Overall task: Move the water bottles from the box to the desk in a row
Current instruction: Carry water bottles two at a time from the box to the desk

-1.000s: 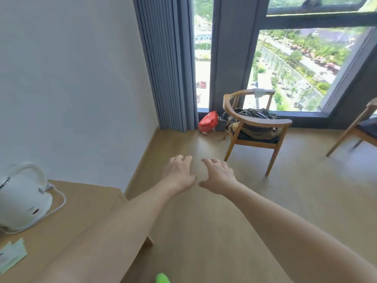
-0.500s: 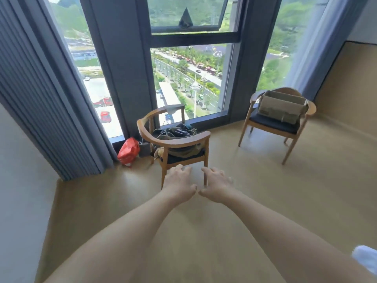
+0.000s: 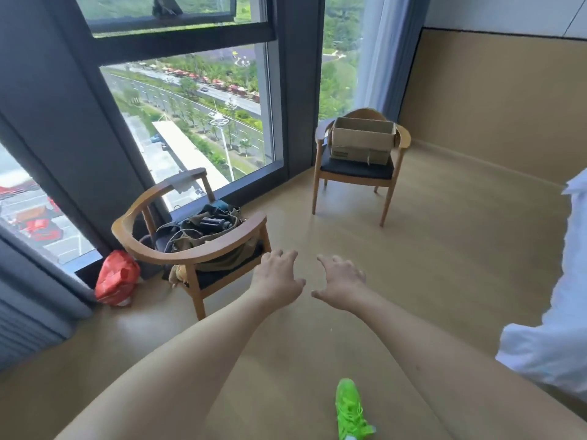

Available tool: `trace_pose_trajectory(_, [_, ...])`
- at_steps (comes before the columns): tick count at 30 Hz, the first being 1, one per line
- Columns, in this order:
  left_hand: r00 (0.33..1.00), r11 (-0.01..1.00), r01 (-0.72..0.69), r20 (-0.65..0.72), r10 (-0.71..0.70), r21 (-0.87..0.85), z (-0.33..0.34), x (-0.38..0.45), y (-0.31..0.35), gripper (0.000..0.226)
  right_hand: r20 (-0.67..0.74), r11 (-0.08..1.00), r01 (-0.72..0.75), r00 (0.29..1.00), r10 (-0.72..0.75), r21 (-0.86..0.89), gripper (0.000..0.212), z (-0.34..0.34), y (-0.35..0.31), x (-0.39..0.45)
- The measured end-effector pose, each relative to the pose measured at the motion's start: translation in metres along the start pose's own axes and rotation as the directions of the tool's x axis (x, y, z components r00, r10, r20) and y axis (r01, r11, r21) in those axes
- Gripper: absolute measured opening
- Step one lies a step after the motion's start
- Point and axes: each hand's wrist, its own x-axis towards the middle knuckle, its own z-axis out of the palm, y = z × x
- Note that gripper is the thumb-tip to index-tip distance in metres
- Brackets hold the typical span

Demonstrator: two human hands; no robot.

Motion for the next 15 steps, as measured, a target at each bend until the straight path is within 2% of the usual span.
trace_pose_trajectory(6, [0.999, 0.996, -0.050, 0.015, 0.049, 0.069, 0.011, 0.126, 0.021, 0.069, 0.008, 0.997, -0.040, 0.999, 0.039, 0.068, 0.088, -0.021, 0.042, 0.115])
trace_pose_trajectory(15, [0.999, 0.998, -0.032, 0.019, 0.031, 0.059, -0.002, 0.327, 0.075, 0.067, -0.006, 0.990, -0.058, 0.998, 0.059, 0.127, 0.086, -0.107, 0.102, 0.294])
